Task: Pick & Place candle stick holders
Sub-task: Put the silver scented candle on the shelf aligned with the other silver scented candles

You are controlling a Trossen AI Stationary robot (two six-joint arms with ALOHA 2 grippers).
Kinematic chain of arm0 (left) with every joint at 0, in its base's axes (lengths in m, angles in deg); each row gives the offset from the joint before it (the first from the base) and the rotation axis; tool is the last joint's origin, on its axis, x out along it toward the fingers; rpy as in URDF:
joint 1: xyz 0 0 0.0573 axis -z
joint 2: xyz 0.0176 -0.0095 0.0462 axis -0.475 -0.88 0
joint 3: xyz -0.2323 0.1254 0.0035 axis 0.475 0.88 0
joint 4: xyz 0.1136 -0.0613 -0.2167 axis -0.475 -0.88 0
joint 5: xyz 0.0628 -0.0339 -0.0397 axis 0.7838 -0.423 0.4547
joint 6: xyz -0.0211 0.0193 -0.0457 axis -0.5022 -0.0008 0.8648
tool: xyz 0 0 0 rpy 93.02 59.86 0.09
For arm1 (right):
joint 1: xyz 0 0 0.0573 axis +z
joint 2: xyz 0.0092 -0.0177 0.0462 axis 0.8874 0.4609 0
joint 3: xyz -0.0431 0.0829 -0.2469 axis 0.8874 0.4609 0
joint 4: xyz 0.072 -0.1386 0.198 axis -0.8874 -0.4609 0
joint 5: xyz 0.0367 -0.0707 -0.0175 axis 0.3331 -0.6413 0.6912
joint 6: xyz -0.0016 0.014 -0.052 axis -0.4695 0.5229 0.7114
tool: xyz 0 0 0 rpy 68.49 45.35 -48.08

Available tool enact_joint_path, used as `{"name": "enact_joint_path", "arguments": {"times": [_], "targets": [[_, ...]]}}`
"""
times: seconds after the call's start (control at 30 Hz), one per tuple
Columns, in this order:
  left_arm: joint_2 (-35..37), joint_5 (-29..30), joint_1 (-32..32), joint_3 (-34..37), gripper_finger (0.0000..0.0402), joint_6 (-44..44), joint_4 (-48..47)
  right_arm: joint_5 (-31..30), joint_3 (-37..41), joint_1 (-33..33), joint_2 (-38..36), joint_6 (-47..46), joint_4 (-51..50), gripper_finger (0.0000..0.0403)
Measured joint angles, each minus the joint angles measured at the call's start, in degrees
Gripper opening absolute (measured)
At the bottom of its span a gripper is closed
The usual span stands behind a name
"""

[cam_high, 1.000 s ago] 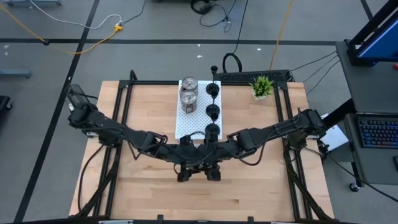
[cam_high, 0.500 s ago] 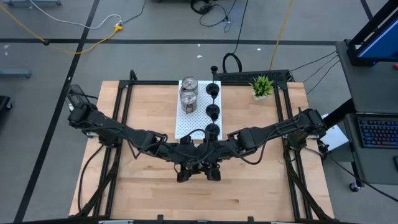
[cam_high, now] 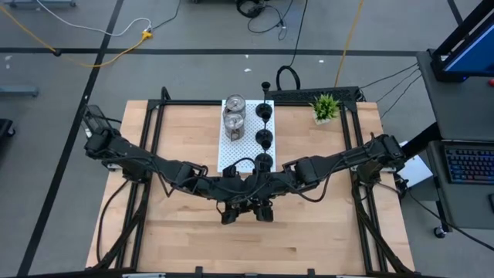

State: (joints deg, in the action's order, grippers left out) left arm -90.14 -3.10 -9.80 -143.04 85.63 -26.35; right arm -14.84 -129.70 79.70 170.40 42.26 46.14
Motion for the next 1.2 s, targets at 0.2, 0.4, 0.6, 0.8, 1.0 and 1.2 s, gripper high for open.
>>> {"name": "enact_joint_path", "arguments": {"times": [0.2,0.4,0.6,0.8,1.0,1.2], "targets": [[0.0,1.8,0.19,0.0,0.0395,0.24,0.03,-0.03,0.02,-0.02,0.0,0.06,0.02,0.0346],[-0.1,2.34,0.6,-0.01,0.0395,0.62,0.15,0.13,0.02,-0.02,0.0,0.07,0.15,0.0346],[-1.95,1.77,0.36,-0.02,0.0395,0.41,2.82,0.62,0.11,0.07,0.07,-0.04,-0.95,0.0346],[-3.32,1.26,0.25,-0.09,0.0395,0.58,4.48,0.76,0.26,0.11,0.11,-0.45,-2.08,0.0346],[-3.32,0.0,0.19,-0.09,0.0387,0.68,4.19,1.04,0.24,0.11,0.11,-0.64,-1.16,0.0346],[-3.34,-1.13,0.21,-0.09,0.0352,0.13,4.05,2.25,0.2,0.09,0.11,-1.09,-1.09,0.0344]]}}
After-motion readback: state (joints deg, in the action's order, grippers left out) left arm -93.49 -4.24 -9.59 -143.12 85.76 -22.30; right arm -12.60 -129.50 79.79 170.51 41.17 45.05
